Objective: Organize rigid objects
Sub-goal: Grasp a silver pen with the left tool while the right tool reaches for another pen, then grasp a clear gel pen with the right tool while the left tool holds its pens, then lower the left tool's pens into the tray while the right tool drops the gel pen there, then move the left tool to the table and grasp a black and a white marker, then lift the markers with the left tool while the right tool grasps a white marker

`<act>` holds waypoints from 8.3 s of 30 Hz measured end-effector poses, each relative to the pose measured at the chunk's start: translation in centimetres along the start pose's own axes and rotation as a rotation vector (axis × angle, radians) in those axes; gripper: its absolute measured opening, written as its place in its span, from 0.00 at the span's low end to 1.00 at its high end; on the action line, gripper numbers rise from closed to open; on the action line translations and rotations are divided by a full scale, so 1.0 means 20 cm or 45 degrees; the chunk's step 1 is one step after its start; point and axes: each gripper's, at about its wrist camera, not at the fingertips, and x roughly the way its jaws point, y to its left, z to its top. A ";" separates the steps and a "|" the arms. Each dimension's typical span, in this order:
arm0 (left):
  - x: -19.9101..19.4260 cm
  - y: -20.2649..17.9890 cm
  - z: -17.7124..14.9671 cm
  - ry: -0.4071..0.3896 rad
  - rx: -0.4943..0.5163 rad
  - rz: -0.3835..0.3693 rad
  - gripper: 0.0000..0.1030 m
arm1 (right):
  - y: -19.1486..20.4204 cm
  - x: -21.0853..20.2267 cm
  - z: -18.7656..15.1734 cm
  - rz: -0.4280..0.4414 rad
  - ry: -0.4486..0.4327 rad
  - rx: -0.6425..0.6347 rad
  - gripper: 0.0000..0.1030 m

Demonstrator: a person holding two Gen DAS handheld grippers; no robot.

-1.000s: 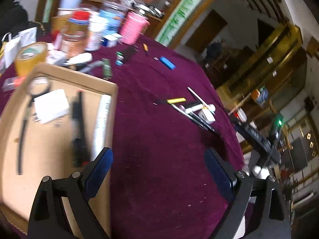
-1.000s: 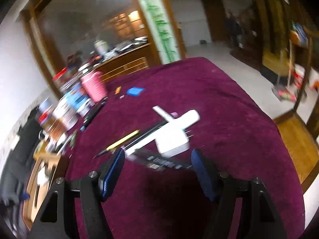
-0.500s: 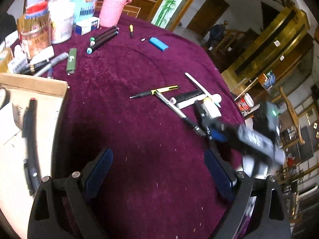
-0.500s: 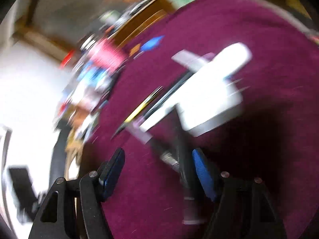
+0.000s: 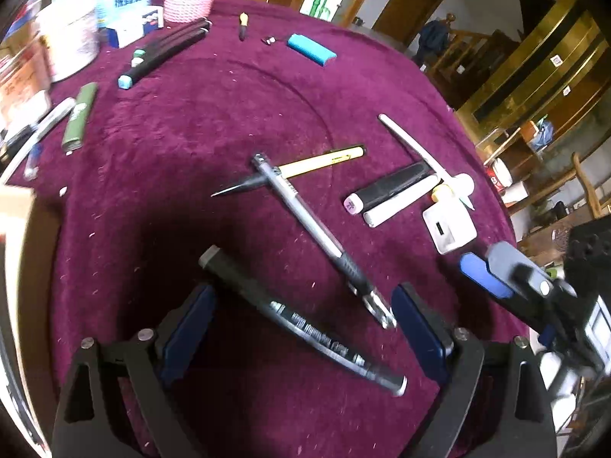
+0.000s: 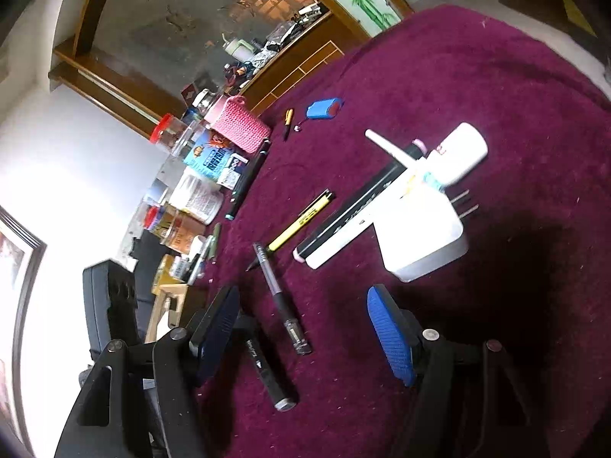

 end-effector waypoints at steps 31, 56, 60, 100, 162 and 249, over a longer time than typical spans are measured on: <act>-0.23 0.00 -0.43 0.039 0.329 0.006 0.39 | -0.09 0.05 -0.01 -0.096 0.026 0.064 0.72; -0.46 0.11 -0.50 -0.216 0.238 0.016 0.13 | 0.06 0.07 -0.06 -0.204 -0.004 -0.166 0.72; -0.64 0.25 -0.55 -0.279 0.145 -0.078 0.14 | 0.28 0.11 -0.13 -0.244 0.040 -0.294 0.72; -0.90 1.15 -0.61 -0.194 -0.257 0.114 0.14 | 1.11 0.41 -0.59 -0.054 0.245 -0.318 0.10; -1.07 0.55 -0.77 -0.418 -0.128 0.139 0.74 | 0.83 0.10 -0.61 -0.615 -0.119 -0.717 0.69; -0.12 -0.13 -0.41 -0.059 0.520 0.257 0.59 | -0.05 -0.02 0.11 -0.643 -0.171 -0.109 0.75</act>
